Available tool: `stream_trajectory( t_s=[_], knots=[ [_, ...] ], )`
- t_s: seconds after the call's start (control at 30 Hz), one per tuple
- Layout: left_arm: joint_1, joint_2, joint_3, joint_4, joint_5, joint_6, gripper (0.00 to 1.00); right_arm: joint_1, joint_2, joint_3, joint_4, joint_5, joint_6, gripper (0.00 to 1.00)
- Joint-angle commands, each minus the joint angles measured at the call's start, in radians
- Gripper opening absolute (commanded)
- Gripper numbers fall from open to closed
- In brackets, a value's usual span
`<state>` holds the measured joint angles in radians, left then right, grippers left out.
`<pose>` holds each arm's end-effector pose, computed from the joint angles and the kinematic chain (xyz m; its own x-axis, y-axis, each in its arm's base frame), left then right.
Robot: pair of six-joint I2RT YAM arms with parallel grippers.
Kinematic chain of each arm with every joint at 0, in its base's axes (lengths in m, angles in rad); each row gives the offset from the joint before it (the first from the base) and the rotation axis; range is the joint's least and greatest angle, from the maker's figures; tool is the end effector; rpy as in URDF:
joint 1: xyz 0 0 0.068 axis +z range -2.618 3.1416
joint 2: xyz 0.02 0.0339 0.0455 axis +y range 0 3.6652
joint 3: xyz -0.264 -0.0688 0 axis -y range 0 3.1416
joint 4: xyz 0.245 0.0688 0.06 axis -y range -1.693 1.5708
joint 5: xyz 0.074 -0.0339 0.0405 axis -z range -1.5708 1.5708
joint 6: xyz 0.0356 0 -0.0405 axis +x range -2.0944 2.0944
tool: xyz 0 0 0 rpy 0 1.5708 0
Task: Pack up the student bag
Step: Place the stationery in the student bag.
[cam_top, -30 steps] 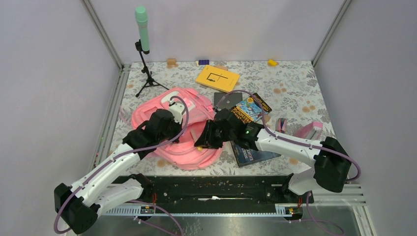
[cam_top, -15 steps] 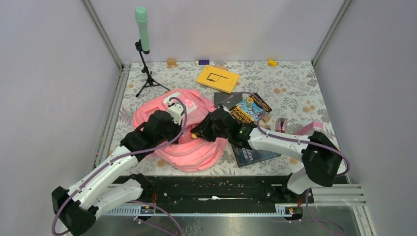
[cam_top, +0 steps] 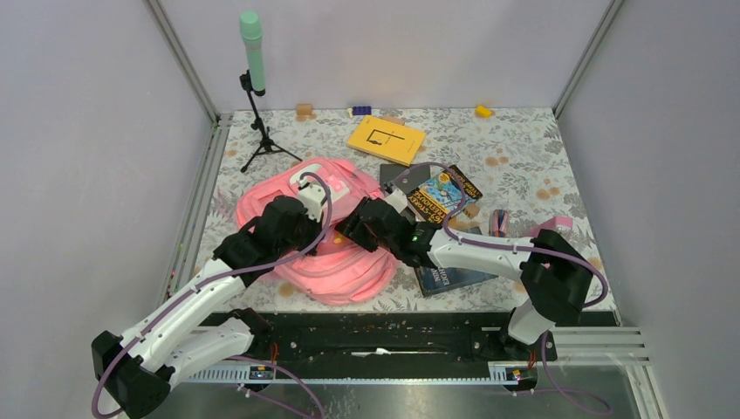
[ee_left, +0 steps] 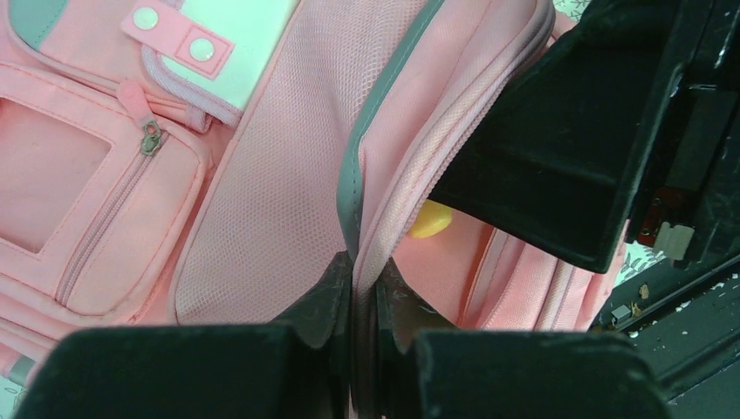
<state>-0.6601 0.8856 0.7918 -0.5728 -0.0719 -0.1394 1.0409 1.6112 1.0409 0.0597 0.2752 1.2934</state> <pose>0.1505 -0.1136 0.2870 -0.5625 0.2612 -0.7845 0.4936 0.8672 -0.0652 0.1922 0.3090 0.2426 -0.7510 0.5491 -0.3666 0.0430 0.5948 0.8027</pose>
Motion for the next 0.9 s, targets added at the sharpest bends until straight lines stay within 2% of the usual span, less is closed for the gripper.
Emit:
stream_trajectory(
  t_s=[0.0,0.2,0.3,0.37,0.63,0.87],
  knots=[
    [-0.015,-0.023,0.028,0.112,0.052,-0.009,0.0,0.004,-0.02,-0.018,0.054,0.064,-0.037,0.56],
    [-0.015,-0.018,0.028,0.107,0.01,-0.014,0.0,0.005,-0.051,-0.032,0.059,0.023,-0.151,0.57],
    [-0.013,-0.017,0.027,0.094,-0.074,-0.027,0.0,0.006,-0.102,-0.035,0.089,-0.042,-0.291,0.56],
    [-0.006,-0.017,0.028,0.089,-0.115,-0.032,0.0,0.008,-0.14,-0.023,0.052,-0.069,-0.389,0.55],
    [0.122,-0.032,0.037,0.067,-0.169,-0.059,0.0,0.006,-0.341,-0.106,-0.051,-0.016,-0.704,0.6],
    [0.149,-0.093,0.032,0.035,-0.393,-0.061,0.0,-0.071,-0.405,-0.218,-0.109,-0.054,-0.841,0.64]
  ],
)
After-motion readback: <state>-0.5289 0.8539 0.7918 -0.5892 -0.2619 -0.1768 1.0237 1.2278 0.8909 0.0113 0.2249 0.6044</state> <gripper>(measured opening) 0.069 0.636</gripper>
